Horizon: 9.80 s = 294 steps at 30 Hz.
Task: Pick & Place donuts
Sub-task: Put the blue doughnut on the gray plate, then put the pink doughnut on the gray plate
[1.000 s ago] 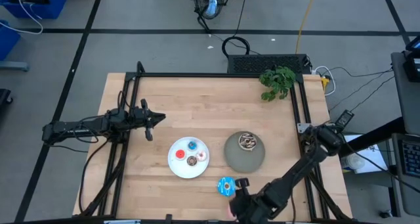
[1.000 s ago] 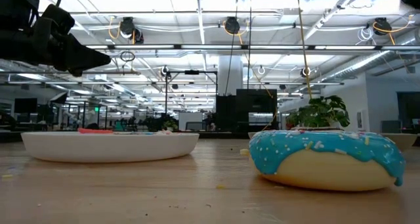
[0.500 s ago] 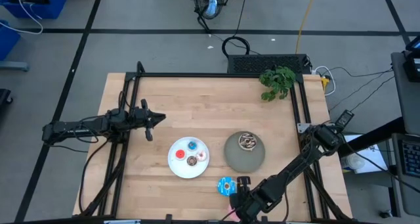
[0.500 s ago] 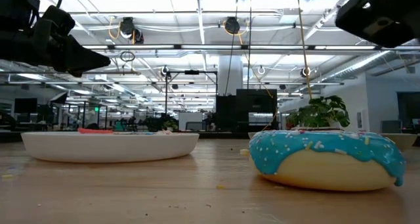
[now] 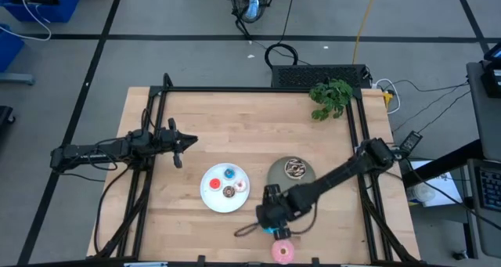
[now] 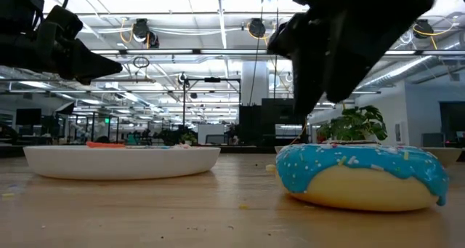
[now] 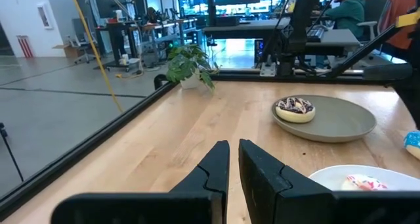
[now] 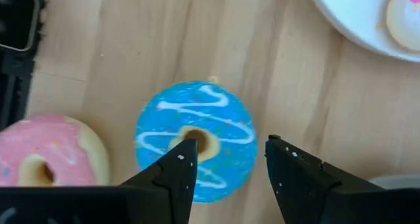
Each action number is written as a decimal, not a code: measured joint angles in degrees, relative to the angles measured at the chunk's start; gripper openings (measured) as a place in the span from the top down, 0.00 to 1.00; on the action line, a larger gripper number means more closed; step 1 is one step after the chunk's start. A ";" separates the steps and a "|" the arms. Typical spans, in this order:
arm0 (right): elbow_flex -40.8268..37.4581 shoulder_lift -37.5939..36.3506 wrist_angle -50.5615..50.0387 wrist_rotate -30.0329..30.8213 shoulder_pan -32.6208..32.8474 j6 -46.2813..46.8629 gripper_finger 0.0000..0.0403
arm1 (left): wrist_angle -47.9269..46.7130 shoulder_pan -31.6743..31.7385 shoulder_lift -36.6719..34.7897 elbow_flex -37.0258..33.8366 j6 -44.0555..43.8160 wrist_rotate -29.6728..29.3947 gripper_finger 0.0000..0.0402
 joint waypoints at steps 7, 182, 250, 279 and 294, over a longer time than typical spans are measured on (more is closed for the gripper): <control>-1.48 -0.04 1.71 -1.36 -1.01 -2.67 0.59 | -1.34 0.00 0.02 0.00 0.49 -0.01 0.90; -44.52 -44.33 28.35 -3.38 -18.39 10.55 0.34 | -1.30 -0.01 0.00 0.00 0.32 0.01 0.90; 6.71 0.20 4.80 -3.87 13.16 18.82 0.38 | -1.48 -0.01 0.02 0.02 0.24 0.01 0.90; -8.27 0.15 12.22 -0.43 12.50 14.10 0.38 | -1.45 0.00 0.01 0.02 1.28 -0.01 0.90; -16.85 -0.15 23.57 -0.82 12.27 15.94 0.38 | -1.48 0.01 0.00 0.02 1.30 -0.01 0.90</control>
